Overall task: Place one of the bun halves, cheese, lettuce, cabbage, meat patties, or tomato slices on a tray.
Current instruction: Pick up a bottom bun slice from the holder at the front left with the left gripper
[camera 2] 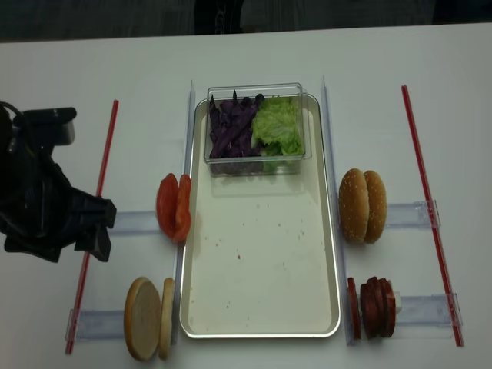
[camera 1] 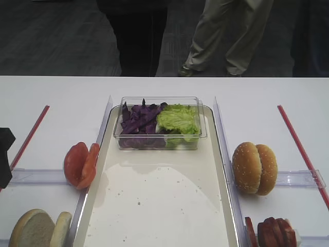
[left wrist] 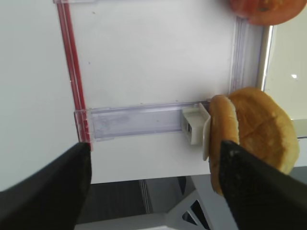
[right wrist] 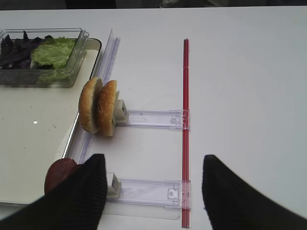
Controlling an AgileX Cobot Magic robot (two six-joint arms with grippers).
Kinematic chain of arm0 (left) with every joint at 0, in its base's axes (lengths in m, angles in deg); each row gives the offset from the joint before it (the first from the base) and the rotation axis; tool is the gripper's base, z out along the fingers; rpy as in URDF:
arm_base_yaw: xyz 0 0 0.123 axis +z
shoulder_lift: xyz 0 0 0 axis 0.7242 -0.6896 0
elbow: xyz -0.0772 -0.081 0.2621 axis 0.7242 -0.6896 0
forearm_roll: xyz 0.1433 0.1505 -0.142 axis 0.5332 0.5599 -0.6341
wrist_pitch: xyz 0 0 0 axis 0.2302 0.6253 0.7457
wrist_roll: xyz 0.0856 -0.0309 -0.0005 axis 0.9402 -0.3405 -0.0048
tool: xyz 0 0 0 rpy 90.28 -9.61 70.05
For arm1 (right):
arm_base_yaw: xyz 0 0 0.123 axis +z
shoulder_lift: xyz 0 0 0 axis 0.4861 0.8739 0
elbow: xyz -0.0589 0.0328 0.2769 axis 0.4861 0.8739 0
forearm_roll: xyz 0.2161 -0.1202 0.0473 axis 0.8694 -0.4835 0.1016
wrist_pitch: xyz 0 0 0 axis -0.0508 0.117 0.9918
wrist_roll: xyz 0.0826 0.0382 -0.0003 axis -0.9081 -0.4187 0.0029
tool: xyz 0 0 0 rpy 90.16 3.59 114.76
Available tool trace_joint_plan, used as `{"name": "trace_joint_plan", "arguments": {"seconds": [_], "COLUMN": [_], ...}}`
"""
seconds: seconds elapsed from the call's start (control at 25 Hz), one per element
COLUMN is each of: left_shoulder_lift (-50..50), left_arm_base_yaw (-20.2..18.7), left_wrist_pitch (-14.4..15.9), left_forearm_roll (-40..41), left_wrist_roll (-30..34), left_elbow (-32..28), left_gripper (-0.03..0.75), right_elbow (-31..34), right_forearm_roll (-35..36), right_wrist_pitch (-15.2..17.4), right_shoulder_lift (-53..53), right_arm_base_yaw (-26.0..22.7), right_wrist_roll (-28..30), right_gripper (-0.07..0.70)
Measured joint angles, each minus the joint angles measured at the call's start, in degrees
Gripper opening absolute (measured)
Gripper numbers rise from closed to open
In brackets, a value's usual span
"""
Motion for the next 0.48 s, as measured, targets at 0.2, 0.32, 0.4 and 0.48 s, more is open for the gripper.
{"name": "trace_joint_plan", "arguments": {"seconds": [0.2,0.32,0.4,0.48], "left_shoulder_lift": [0.0,0.0,0.0,0.0], "left_arm_base_yaw": [0.0,0.0,-0.3,-1.4], "left_wrist_pitch": [0.0,0.0,0.0,0.1], "left_forearm_roll": [-1.2,-2.5,-3.2,-3.5], "left_wrist_roll": [0.0,0.0,0.0,0.0], "left_elbow": [0.0,0.0,0.1,0.3], "left_gripper": [0.520,0.520,0.520,0.520], "right_elbow": [0.0,0.0,0.0,0.0], "right_forearm_roll": [0.0,0.0,0.0,0.0], "right_wrist_pitch": [0.0,0.0,0.0,0.0], "right_shoulder_lift": [0.0,0.0,0.0,0.0], "right_arm_base_yaw": [0.0,0.0,0.0,0.0], "right_wrist_roll": [0.0,0.0,0.0,0.0], "right_gripper": [0.463,0.463,0.463,0.463]}}
